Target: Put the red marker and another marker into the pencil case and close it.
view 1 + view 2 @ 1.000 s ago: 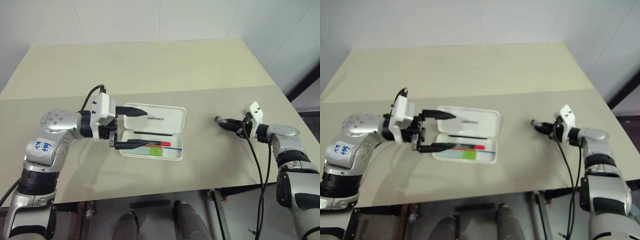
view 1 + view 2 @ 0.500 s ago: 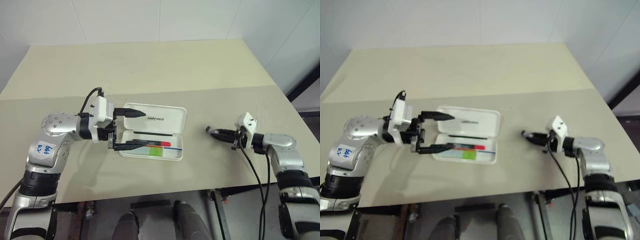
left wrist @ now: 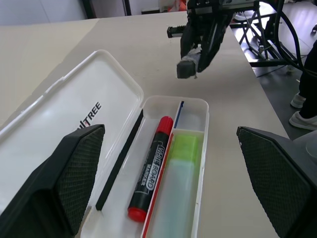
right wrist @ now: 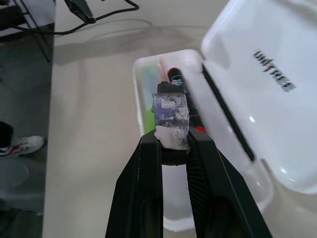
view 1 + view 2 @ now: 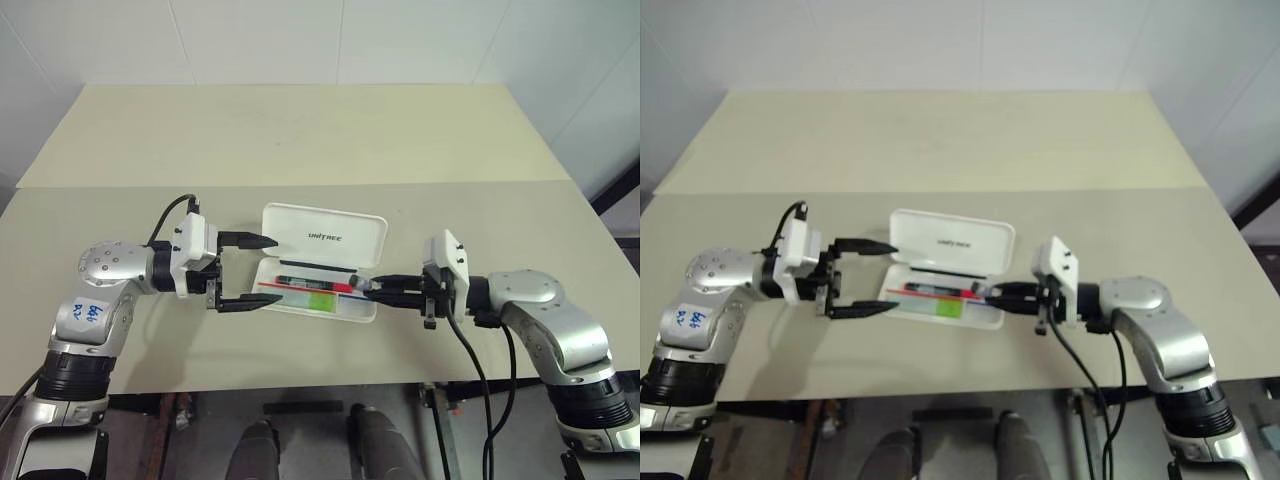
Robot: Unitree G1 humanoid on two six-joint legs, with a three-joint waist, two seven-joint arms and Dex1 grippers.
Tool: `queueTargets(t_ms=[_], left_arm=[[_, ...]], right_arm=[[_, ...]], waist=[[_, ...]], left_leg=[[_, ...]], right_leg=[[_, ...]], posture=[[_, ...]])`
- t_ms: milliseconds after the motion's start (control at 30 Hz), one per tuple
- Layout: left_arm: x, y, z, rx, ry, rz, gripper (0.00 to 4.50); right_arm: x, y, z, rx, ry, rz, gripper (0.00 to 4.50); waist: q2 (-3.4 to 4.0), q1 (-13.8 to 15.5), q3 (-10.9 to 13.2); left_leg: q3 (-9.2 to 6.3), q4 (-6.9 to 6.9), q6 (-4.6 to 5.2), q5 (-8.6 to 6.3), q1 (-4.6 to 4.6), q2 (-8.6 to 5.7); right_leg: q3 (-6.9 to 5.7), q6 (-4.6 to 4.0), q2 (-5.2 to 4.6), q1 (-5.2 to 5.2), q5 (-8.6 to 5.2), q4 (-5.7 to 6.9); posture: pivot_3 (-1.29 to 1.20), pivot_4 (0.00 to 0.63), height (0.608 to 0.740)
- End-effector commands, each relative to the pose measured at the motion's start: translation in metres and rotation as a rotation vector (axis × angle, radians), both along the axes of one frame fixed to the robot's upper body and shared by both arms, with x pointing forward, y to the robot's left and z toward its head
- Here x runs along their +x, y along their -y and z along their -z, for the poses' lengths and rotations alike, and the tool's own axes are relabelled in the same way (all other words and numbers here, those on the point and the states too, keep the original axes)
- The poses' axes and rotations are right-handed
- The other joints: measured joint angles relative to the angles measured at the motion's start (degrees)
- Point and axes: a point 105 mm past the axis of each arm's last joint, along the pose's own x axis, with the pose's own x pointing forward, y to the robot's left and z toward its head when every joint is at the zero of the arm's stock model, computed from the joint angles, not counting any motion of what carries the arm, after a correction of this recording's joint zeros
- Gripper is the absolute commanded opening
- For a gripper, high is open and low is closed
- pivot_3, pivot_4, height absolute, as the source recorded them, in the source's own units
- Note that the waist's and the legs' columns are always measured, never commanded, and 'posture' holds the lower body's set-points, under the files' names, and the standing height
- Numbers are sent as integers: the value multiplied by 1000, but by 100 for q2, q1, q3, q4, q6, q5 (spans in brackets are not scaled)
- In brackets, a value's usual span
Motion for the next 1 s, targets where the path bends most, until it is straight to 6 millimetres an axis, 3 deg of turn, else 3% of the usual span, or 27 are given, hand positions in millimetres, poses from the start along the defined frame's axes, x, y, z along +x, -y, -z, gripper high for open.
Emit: queueTargets(t_ms=[33, 400, 733, 767, 833, 1000], left_arm=[[0, -6, -5, 23, 40, -15, 4500], [-3, -4, -7, 23, 51, -23, 4500], [-1, -4, -12, 20, 65, -35, 4500], [0, -4, -12, 20, 66, -35, 4500], [1, -4, -13, 20, 68, -36, 4500], [2, -4, -14, 21, 72, -35, 4500]], right_arm=[[0, -7, 3, -18, 12, -34, 331], [20, 6, 32, -161, 25, -59, 331], [26, -1, 30, -156, 38, -82, 331], [26, -3, 29, -153, 40, -85, 1038], [26, -4, 27, -150, 45, -91, 1541], [27, -5, 22, -141, 65, -89, 3399]], waist=[[0, 4, 0], [-1, -3, 0], [-1, -1, 0], [-1, -1, 0], [-1, -1, 0], [-1, 2, 0]], left_leg=[[0, 0, 0, 0, -1, 0], [0, 0, 0, 0, -1, 0], [0, 4, 0, 0, 0, 0], [0, 3, 0, 0, 1, 0], [0, 2, 0, 0, 1, 0], [0, 1, 0, 0, 0, 0]], right_leg=[[0, -1, 0, -1, 0, 1], [-1, 7, 0, -2, 3, 4], [-2, 7, 0, -1, 4, 7], [-2, 7, 0, -1, 4, 8], [-2, 8, 0, -2, 4, 9], [-3, 14, 0, -2, 7, 9]], posture=[[0, 150, 740], [0, 150, 740], [0, 150, 740], [0, 150, 740], [0, 150, 740], [0, 150, 740]])
